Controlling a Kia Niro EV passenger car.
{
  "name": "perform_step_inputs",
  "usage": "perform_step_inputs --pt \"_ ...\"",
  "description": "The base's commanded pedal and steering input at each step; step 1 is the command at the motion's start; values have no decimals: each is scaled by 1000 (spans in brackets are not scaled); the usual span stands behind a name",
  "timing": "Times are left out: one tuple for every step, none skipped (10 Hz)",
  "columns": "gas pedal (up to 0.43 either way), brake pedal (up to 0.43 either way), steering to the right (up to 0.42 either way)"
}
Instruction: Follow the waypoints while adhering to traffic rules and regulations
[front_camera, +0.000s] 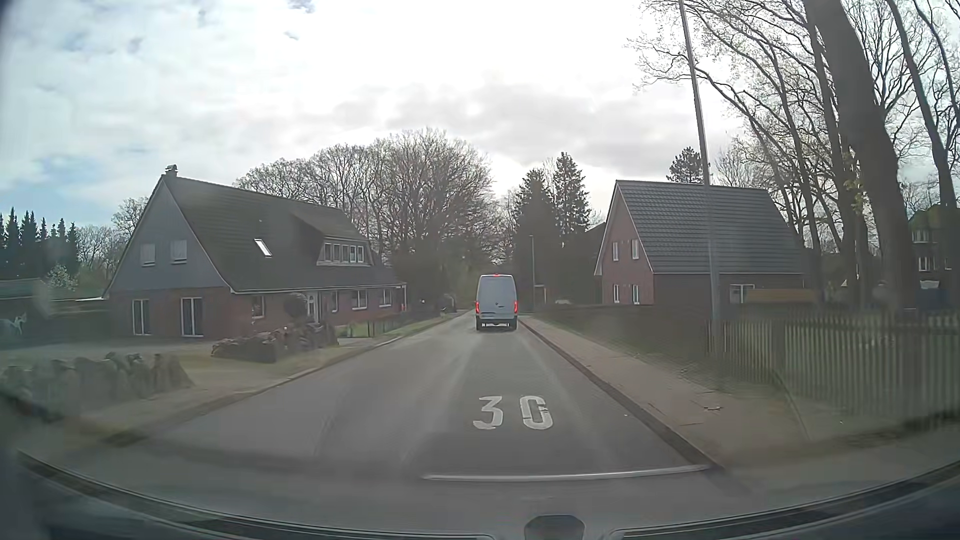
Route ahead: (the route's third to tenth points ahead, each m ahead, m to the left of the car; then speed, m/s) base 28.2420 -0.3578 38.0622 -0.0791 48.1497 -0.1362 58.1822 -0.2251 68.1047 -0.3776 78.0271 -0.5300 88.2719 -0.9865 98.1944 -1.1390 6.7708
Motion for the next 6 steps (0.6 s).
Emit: perform_step_inputs --pt "110 0 -8" --pt "110 0 -8" --pt "110 6 -8" --pt "110 0 -8" --pt "110 0 -8" --pt "118 0 -9"
